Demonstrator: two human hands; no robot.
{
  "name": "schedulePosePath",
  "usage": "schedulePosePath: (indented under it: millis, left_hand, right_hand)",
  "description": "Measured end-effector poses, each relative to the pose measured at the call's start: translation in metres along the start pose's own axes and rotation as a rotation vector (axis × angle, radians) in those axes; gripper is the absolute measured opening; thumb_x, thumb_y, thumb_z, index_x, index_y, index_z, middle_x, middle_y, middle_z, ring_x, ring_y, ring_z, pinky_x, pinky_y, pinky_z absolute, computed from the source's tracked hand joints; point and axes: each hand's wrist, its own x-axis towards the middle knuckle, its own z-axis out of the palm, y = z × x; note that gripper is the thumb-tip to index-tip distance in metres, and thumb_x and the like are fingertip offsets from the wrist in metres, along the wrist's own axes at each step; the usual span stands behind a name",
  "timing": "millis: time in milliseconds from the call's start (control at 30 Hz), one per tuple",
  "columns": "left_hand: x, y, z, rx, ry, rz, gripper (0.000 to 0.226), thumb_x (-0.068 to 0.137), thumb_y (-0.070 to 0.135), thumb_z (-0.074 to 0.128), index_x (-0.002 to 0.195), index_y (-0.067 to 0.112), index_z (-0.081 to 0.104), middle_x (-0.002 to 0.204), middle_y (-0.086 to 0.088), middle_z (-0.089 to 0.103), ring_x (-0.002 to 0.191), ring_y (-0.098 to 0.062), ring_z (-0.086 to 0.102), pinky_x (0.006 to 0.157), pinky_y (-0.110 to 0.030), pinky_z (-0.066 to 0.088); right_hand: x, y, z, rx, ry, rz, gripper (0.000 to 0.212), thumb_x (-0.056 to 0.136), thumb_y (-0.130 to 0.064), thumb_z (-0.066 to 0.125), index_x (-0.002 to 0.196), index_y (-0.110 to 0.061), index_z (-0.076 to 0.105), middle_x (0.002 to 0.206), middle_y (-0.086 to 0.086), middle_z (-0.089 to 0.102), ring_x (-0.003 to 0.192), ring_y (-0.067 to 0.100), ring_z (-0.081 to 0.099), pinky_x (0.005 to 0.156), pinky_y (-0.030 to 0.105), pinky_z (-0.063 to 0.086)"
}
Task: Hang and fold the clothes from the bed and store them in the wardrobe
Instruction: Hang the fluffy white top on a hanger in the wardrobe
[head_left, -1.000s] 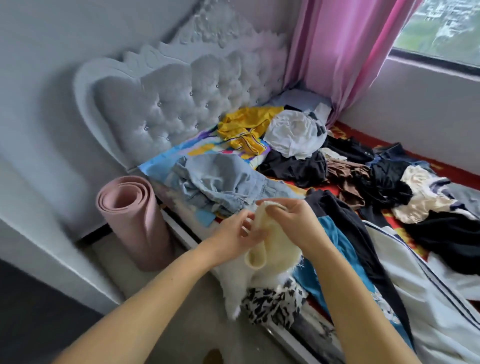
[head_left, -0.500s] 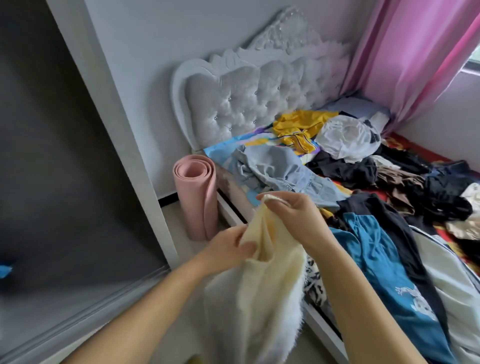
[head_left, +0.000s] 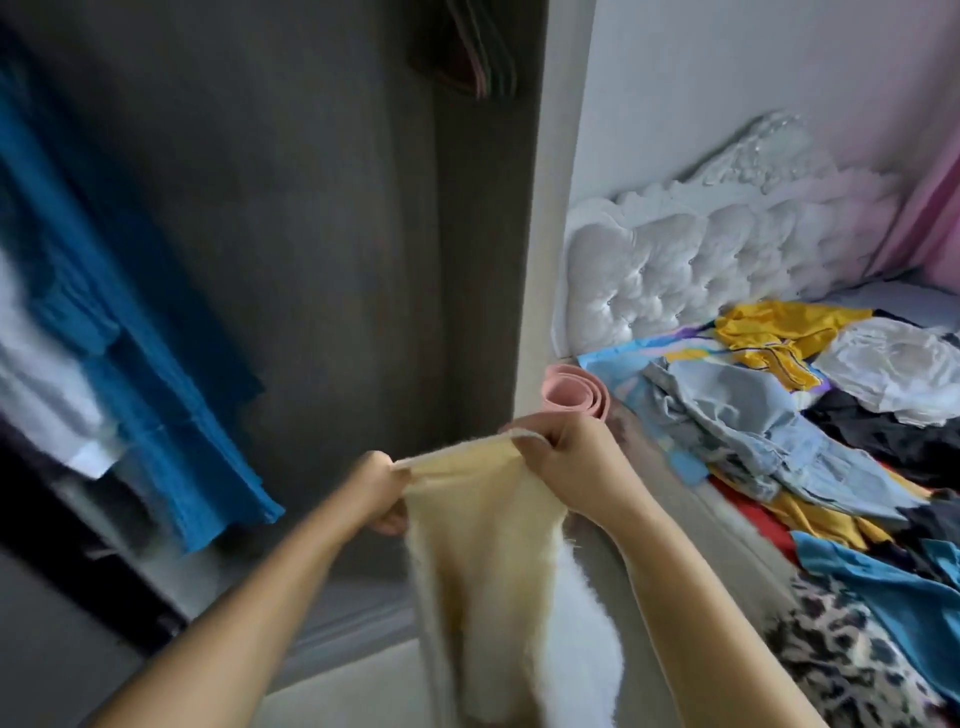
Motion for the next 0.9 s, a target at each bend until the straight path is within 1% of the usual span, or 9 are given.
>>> schedulePosePath:
  millis: [67,133,233,333,467,600,700,800,900]
  left_hand:
    - [0.003,-0.017,-0.03,-0.293,0.012,0.009,0.025,0.097,0.008,0.046,0.079,0.003,0.063,0.075,-0.017,0.067,0.058,-0.023,0.065,0.05,-0.03,0.057]
    - [0.003,-0.025,-0.059,-0.664,0.011,-0.003,0.027,0.096,0.0,0.041,0.089,0.006,0.067,0.078,-0.012,0.07,0.064,-0.021,0.067,0.05,-0.031,0.058]
    - [0.009,-0.011,-0.094,-1.078,0.01,-0.06,0.029,0.094,-0.006,0.04,0.081,0.005,0.063,0.055,-0.006,0.068,0.046,-0.016,0.065,0.04,-0.028,0.054]
    - [0.012,0.017,-0.128,-1.332,0.045,-0.101,0.031,0.09,-0.01,0.044,0.066,0.005,0.056,0.037,-0.003,0.054,0.027,-0.011,0.049,0.032,-0.017,0.04]
    - [0.012,0.043,-0.171,-1.376,0.001,0.02,0.052,0.091,-0.01,0.023,0.048,0.007,0.047,0.029,0.003,0.03,0.019,-0.003,0.019,0.025,-0.011,0.019]
    - [0.012,0.078,-0.206,-1.297,-0.09,0.203,0.063,0.086,-0.013,0.025,0.03,0.013,0.04,0.03,0.006,0.024,0.02,-0.004,0.018,0.029,-0.01,0.014]
    - [0.025,0.106,-0.225,-1.201,-0.1,0.283,0.065,0.08,-0.016,0.017,0.025,0.016,0.031,0.031,0.006,0.021,0.018,-0.004,0.017,0.024,-0.01,0.011]
    - [0.048,0.123,-0.235,-1.196,-0.087,0.285,0.07,0.09,-0.01,0.018,0.026,0.015,0.029,0.029,0.006,0.021,0.018,-0.003,0.016,0.023,-0.011,0.012]
    - [0.067,0.134,-0.242,-1.244,-0.031,0.314,0.054,0.091,-0.011,0.018,0.044,0.012,0.032,0.03,0.006,0.024,0.019,-0.002,0.018,0.025,-0.01,0.013]
  right_hand:
    - [0.008,-0.02,0.025,0.02,-0.001,-0.018,0.024,0.093,-0.013,0.058,0.097,-0.025,0.078,0.073,-0.027,0.062,0.064,-0.009,0.056,0.058,0.0,0.035]
    - [0.018,-0.036,0.042,0.027,0.015,-0.036,0.025,0.091,-0.01,0.058,0.093,-0.025,0.078,0.066,-0.034,0.06,0.066,-0.016,0.057,0.06,0.0,0.037]
    - [0.036,-0.057,0.054,-0.003,0.03,-0.057,0.03,0.09,-0.008,0.057,0.095,-0.029,0.079,0.071,-0.034,0.062,0.072,-0.015,0.059,0.064,-0.001,0.038]
    - [0.06,-0.074,0.06,-0.039,0.082,-0.084,0.029,0.092,-0.011,0.058,0.096,-0.03,0.078,0.06,-0.047,0.053,0.071,-0.021,0.056,0.062,-0.004,0.036]
    - [0.099,-0.091,0.063,-0.048,0.071,-0.09,0.027,0.094,-0.014,0.055,0.098,-0.03,0.077,0.056,-0.044,0.053,0.059,-0.024,0.052,0.056,0.001,0.038]
    - [0.15,-0.114,0.056,-0.077,0.087,-0.098,0.03,0.096,-0.016,0.049,0.086,-0.034,0.072,0.05,-0.019,0.058,0.042,-0.004,0.05,0.051,0.017,0.042]
    - [0.199,-0.133,0.04,-0.046,0.212,-0.118,0.031,0.097,-0.012,0.044,0.097,-0.025,0.072,0.061,-0.006,0.063,0.036,0.0,0.05,0.045,0.011,0.043]
    - [0.252,-0.155,0.015,-0.094,0.291,-0.153,0.03,0.094,-0.012,0.044,0.098,-0.023,0.072,0.07,-0.006,0.065,0.049,0.002,0.059,0.057,0.014,0.049]
    - [0.309,-0.172,-0.008,-0.222,0.273,-0.139,0.031,0.094,-0.012,0.046,0.114,-0.015,0.069,0.106,0.01,0.069,0.097,0.027,0.066,0.089,0.036,0.052]
